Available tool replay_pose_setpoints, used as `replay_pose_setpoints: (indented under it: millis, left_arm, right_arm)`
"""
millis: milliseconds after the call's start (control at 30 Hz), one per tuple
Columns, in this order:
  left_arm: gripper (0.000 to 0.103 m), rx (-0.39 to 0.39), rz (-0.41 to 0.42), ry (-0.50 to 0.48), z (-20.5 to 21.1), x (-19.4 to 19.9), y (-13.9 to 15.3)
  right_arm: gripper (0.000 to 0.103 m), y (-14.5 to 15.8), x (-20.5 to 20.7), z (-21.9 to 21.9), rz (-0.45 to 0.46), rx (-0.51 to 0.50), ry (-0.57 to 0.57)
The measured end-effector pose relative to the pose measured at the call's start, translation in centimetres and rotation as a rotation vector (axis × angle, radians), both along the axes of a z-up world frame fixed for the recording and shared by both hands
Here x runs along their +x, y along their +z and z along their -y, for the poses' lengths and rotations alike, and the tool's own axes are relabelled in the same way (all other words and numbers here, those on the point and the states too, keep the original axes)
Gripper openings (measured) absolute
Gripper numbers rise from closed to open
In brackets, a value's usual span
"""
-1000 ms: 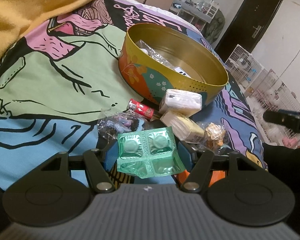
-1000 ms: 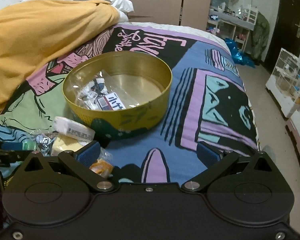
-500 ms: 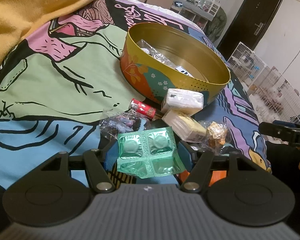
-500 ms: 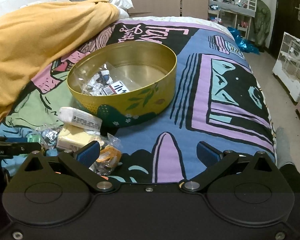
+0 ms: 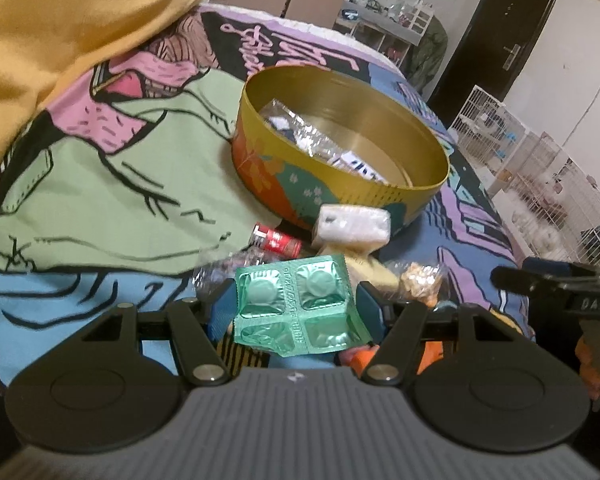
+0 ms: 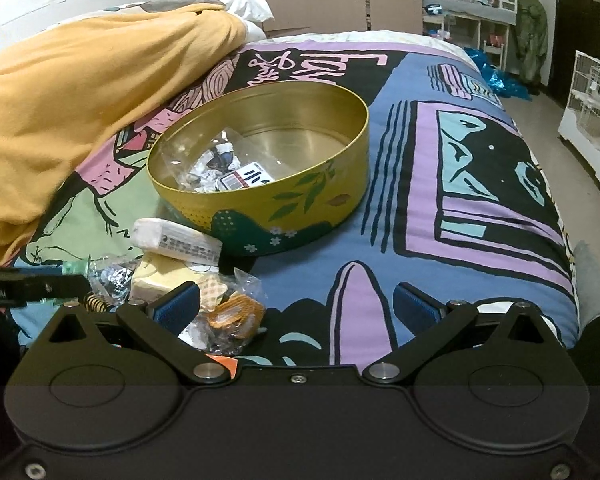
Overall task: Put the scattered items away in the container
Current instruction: 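Lift the green blister pack with the left tool off the pile, then carry the blister pack over the tin and open the left tool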
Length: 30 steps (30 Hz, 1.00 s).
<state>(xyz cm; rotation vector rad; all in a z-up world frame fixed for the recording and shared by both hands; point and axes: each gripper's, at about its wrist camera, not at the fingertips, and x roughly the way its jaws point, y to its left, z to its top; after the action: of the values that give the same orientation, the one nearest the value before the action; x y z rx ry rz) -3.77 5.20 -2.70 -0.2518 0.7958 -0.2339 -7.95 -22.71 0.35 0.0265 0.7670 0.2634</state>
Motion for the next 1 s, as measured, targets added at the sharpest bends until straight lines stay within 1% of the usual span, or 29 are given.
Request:
replay_pose_setpoints:
  millis: [233,567,733,1000]
  left_arm:
    - [0.067,0.020,0.036,-0.016,0.6,1.2,2.0]
    - [0.067,0.067,0.105,-0.079,2.7,3.6,5.7]
    - [0.067,0.086,0.131,-0.106,3.8,4.9,7.0]
    - [0.067,0.133,0.150,-0.144,5.7,7.1,8.5]
  right_arm:
    - [0.103,-0.1,0.1,0.3,-0.001,0.025,-0.008]
    - [0.103,-0.2,0.0,0.6,0.002,0.055,-0.013]
    - [0.103,-0.1,0.0,0.8,0.004,0.072,-0.015]
    - [0.103,-0.1,0.0,0.8,0.003,0.090,-0.006]
